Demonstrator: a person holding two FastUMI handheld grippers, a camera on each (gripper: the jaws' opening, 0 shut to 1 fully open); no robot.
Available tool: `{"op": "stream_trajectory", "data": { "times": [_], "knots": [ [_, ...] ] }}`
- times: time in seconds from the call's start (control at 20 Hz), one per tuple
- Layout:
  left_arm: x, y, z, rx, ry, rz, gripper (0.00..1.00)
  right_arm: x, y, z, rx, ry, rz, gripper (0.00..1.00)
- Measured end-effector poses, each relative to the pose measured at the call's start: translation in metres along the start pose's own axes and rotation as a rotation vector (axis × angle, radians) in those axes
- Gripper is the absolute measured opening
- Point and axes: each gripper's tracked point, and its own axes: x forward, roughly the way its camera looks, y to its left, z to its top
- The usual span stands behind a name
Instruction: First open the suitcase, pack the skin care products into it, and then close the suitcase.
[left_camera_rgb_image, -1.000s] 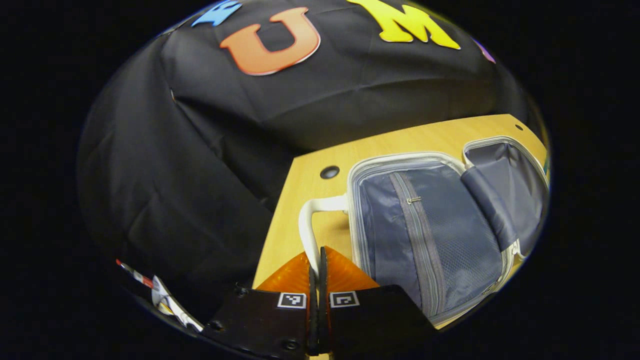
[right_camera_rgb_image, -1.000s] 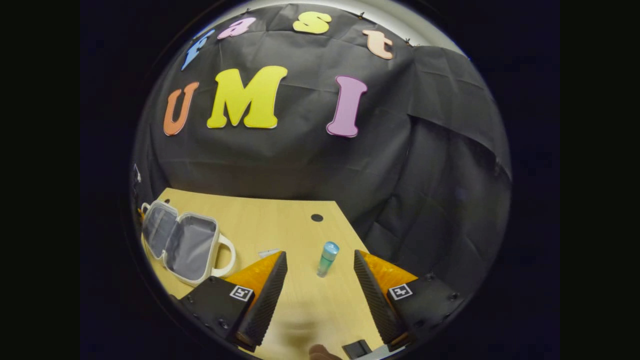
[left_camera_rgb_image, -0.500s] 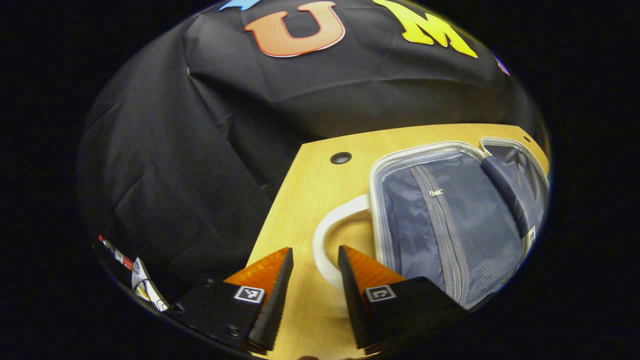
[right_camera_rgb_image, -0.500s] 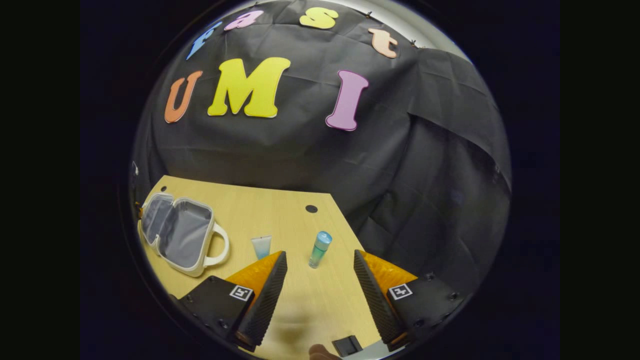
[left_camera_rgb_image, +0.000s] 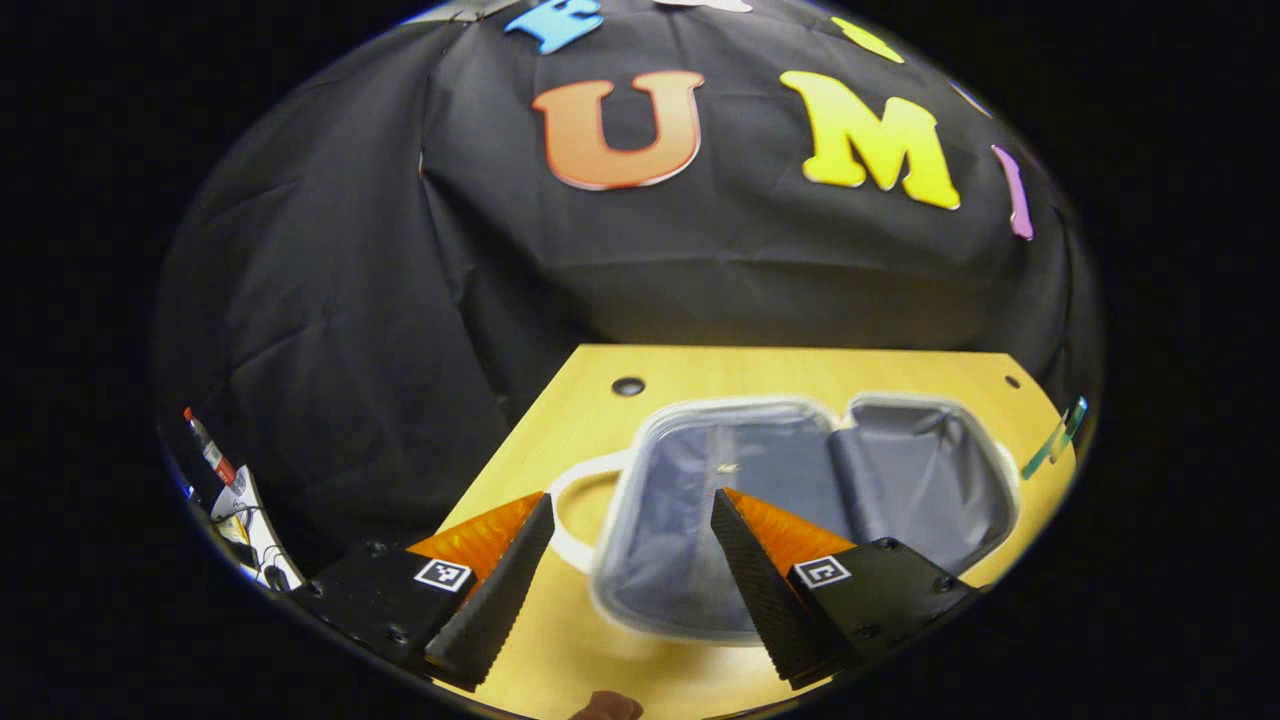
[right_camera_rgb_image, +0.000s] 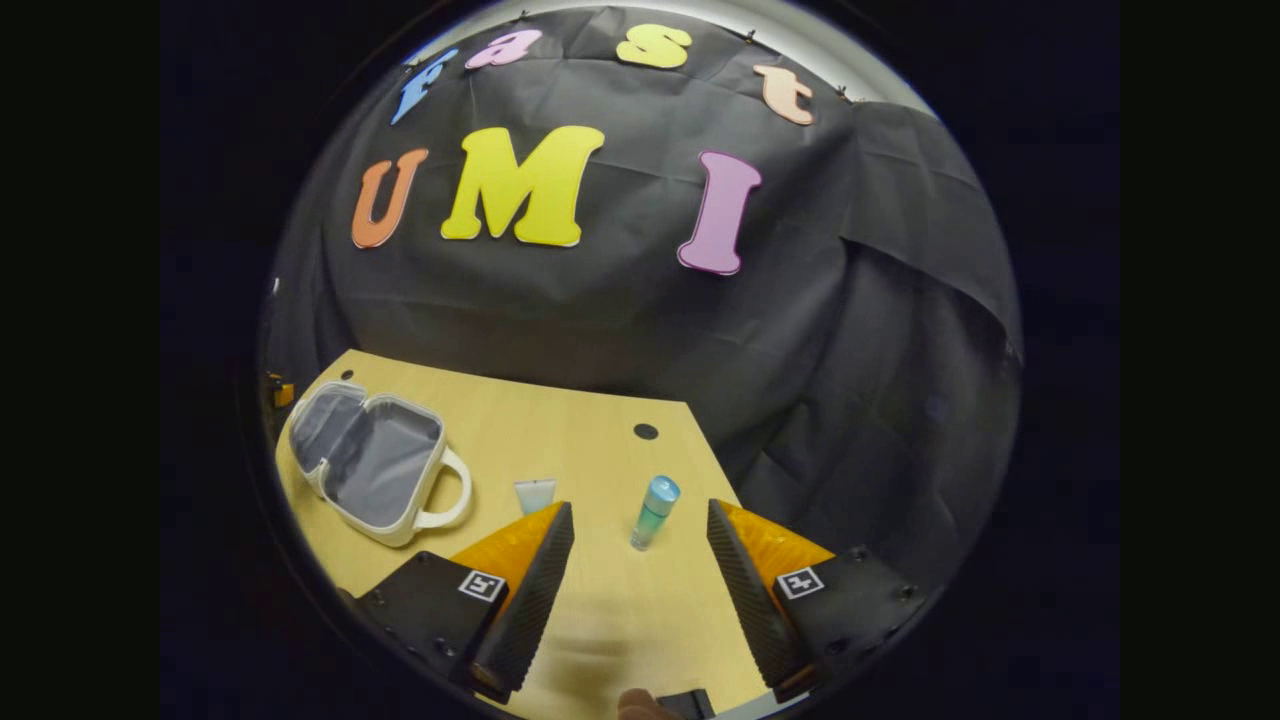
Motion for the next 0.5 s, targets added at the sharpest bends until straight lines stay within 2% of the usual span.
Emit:
{"op": "stream_trajectory", "data": {
  "times": [0.1, 0.25, 0.4, 0.45, 0.5],
  "knots": [
    [-0.026, -0.043, 0.030, -0.003, -0.096, -0.036, 1.00, 0.004, -0.008, -0.002, -0.007, -0.004, 0.025, 0.80],
    [-0.063, -0.121, 0.083, 0.002, -0.248, -0.148, 1.00, 0.010, -0.029, -0.007, -0.015, -0.001, 0.044, 0.80],
    [-0.090, -0.188, 0.105, 0.029, -0.280, -0.230, 1.00, 0.015, -0.052, -0.013, -0.021, 0.003, 0.057, 0.80],
    [-0.097, -0.212, 0.105, 0.026, -0.278, -0.268, 0.95, 0.016, -0.059, -0.018, -0.024, 0.009, 0.061, 0.79],
    [-0.104, -0.240, 0.102, 0.023, -0.281, -0.300, 0.95, 0.016, -0.067, -0.021, -0.027, 0.015, 0.064, 0.80]
  ]
}}
